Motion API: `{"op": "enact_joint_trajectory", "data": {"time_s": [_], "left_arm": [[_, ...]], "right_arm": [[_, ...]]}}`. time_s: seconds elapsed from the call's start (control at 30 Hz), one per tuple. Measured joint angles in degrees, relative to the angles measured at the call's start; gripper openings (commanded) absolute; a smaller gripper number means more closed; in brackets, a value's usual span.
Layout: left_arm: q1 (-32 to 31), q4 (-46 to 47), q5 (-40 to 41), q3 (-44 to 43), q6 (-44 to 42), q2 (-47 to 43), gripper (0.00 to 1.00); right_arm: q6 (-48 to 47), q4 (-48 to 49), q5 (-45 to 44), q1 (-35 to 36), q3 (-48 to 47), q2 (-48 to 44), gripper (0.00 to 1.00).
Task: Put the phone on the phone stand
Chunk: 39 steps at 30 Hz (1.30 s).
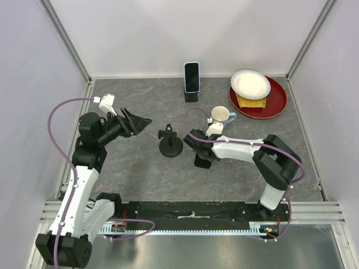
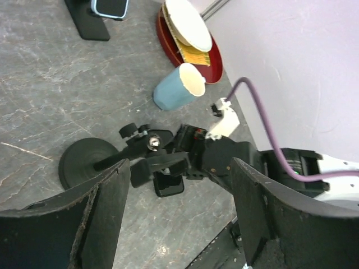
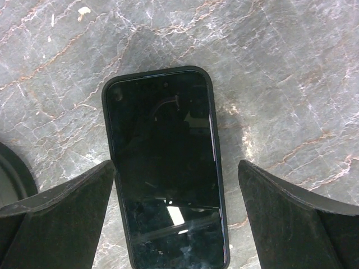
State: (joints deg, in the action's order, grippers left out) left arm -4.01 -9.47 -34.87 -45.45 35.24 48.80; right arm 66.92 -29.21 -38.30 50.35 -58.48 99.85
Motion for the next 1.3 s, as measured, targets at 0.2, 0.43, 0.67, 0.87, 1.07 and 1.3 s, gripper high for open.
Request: {"op": "enact_joint_trajectory", "data": {"time_s": [0.2,0.43,0.67,0.87,1.07,1.3], "left_arm": [[-0.6,-3.2,0.4,-3.1,1.3,-4.0,0.78],[-0.7,-8.7,0.3,-3.8,1.4,-5.2,0.78],[-1.0,-13.2,-1.1,-3.4,1.4,-9.1,0.78],[-1.0,-15.0,-1.7,-3.2,1.4,-11.4,0.78],[-1.0,-15.5,-2.6,-3.2,1.9,-12.8,0.78],[-1.0,-18.1,-4.3,-3.3,2.7,-13.8,0.77]], "right_arm": [[-0.7,0.0,2.6,-1.0,-1.3,1.6,0.98],[-1.0,0.0,4.7,-2.4,-1.6,2.1,0.95],[-1.5,-0.2,6.0,-2.9,-2.3,2.6,0.62],[-1.0,0.0,5.9,-2.9,-2.1,2.3,0.17],[0.0,0.7,5.5,-2.9,-1.3,1.8,0.00],[1.0,1.5,5.4,-3.0,-0.6,1.3,0.00]]}}
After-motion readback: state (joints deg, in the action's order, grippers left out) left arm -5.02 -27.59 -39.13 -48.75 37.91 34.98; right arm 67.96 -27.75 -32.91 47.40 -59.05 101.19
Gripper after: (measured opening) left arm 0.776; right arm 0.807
